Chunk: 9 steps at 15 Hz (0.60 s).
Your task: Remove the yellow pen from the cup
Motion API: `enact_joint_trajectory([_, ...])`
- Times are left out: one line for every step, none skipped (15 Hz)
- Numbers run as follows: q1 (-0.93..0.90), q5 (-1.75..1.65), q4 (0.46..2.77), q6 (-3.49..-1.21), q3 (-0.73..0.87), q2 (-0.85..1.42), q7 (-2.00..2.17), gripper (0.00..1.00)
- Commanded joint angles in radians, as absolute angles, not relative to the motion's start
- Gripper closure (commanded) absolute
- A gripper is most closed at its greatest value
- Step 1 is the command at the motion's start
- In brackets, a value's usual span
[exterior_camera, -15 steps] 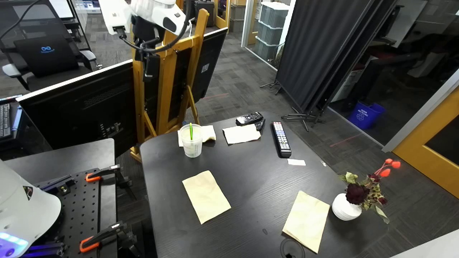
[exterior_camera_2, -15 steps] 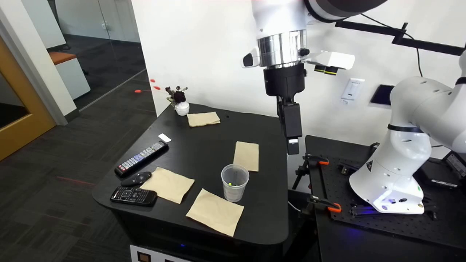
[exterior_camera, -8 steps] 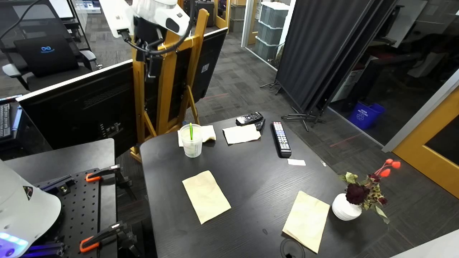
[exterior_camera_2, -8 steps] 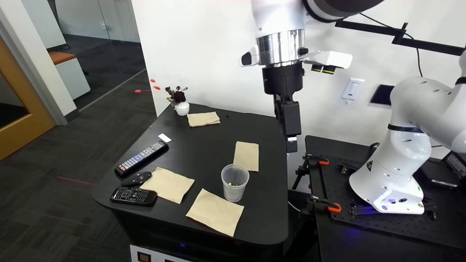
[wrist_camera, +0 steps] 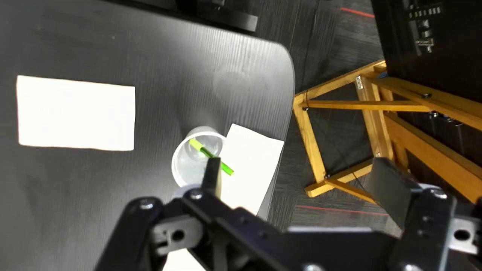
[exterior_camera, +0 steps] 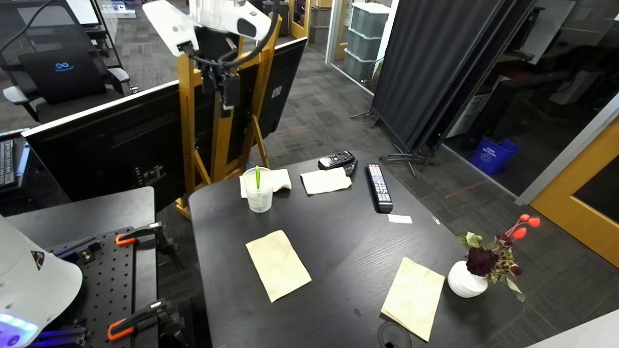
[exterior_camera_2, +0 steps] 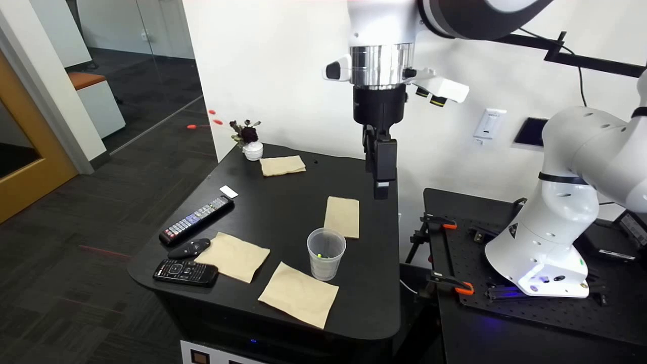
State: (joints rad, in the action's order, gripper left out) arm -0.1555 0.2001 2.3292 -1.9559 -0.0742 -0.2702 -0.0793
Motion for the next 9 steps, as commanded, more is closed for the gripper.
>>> enact_joint_trajectory([-0.146, 0.197, 2.363, -2.083, -0.063, -0.263, -0.206, 0.00])
enact_joint_trajectory([-0.149, 0.208, 2.376, -2.122, -0.057, -0.262, -0.249, 0.00])
enact_joint_trajectory([-0.156, 0.231, 2.390, -2.156, -0.045, -0.261, -0.312, 0.00])
enact_joint_trajectory([-0.163, 0.257, 2.401, -2.179, -0.033, -0.260, -0.381, 0.00])
enact_joint_trajectory([-0.170, 0.284, 2.416, -2.198, -0.021, -0.264, -0.461, 0.00])
enact_joint_trajectory([-0.175, 0.311, 2.425, -2.200, -0.008, -0.266, -0.543, 0.00])
enact_joint_trajectory([-0.179, 0.337, 2.432, -2.192, 0.005, -0.269, -0.622, 0.00])
enact_joint_trajectory([-0.178, 0.346, 2.435, -2.169, 0.017, -0.272, -0.701, 0.00])
enact_joint_trajectory([-0.164, 0.313, 2.430, -2.137, 0.017, -0.272, -0.723, 0.00])
